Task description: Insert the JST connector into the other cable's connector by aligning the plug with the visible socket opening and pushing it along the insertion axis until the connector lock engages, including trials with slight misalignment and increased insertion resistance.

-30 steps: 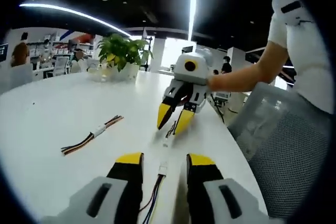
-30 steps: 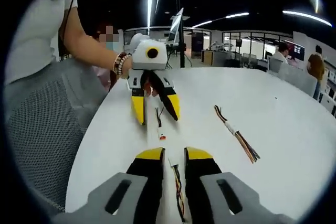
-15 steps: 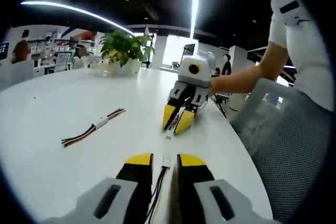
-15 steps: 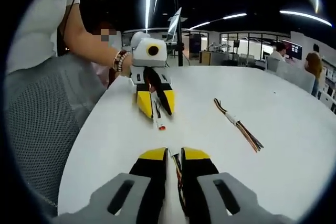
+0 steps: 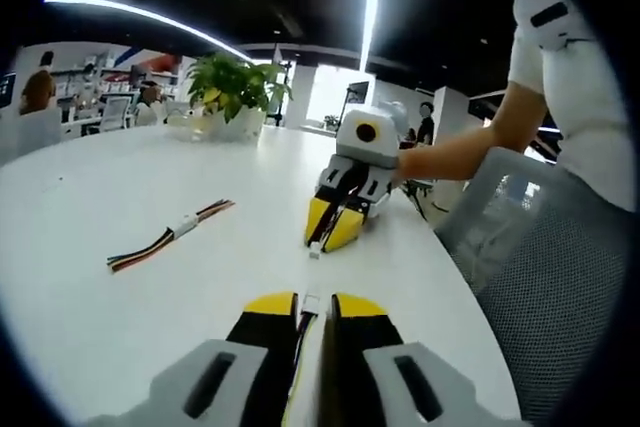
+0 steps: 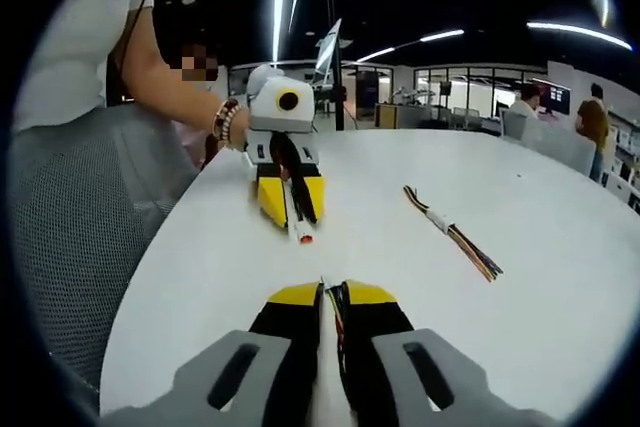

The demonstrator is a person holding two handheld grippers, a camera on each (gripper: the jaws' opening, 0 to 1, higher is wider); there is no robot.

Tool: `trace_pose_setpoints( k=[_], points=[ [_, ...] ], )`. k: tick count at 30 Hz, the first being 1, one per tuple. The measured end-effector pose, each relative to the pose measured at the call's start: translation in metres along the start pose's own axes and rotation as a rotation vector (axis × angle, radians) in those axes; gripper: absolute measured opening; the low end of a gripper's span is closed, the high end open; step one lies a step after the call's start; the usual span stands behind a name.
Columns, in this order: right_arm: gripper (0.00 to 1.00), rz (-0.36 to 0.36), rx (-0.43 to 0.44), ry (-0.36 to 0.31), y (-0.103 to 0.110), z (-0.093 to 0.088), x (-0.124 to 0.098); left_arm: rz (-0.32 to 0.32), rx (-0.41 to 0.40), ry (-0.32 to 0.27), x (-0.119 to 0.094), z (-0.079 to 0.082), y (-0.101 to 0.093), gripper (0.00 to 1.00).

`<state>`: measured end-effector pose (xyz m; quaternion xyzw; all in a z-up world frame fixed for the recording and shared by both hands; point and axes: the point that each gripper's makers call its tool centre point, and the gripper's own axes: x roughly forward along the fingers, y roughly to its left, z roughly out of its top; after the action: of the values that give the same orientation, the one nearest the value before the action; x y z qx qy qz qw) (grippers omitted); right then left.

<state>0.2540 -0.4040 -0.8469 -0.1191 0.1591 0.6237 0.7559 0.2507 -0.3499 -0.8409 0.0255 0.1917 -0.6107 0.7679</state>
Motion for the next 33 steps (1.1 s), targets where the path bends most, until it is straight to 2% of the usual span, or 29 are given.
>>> trace_pose_setpoints(
  k=[4, 17, 22, 28, 30, 31, 33],
  points=[
    [0.05, -0.003, -0.004, -0.018, 0.000, 0.000, 0.000, -0.001, -0.003, 0.006, 0.000, -0.002, 0.001, 0.01],
    [0.03, -0.013, 0.043, -0.040, -0.002, 0.000, 0.000, -0.015, 0.004, 0.012, 0.004, 0.000, 0.001, 0.00],
    [0.03, -0.016, 0.052, -0.045, -0.002, 0.002, 0.001, -0.005, 0.016, 0.001, 0.001, 0.009, 0.005, 0.00],
    [0.02, -0.027, 0.031, -0.055, -0.003, 0.016, -0.002, -0.001, 0.060, 0.032, 0.000, 0.011, 0.004, 0.00],
    [0.02, -0.035, 0.017, -0.044, -0.004, 0.021, -0.003, 0.002, 0.077, 0.045, 0.000, 0.013, 0.004, 0.00],
    [0.02, -0.046, 0.004, -0.027, -0.006, 0.020, -0.003, 0.012, 0.095, 0.078, -0.001, 0.010, 0.006, 0.00],
    [0.02, -0.054, -0.003, -0.016, -0.009, 0.023, -0.004, 0.008, 0.105, 0.076, 0.000, 0.013, 0.004, 0.00]
  ],
)
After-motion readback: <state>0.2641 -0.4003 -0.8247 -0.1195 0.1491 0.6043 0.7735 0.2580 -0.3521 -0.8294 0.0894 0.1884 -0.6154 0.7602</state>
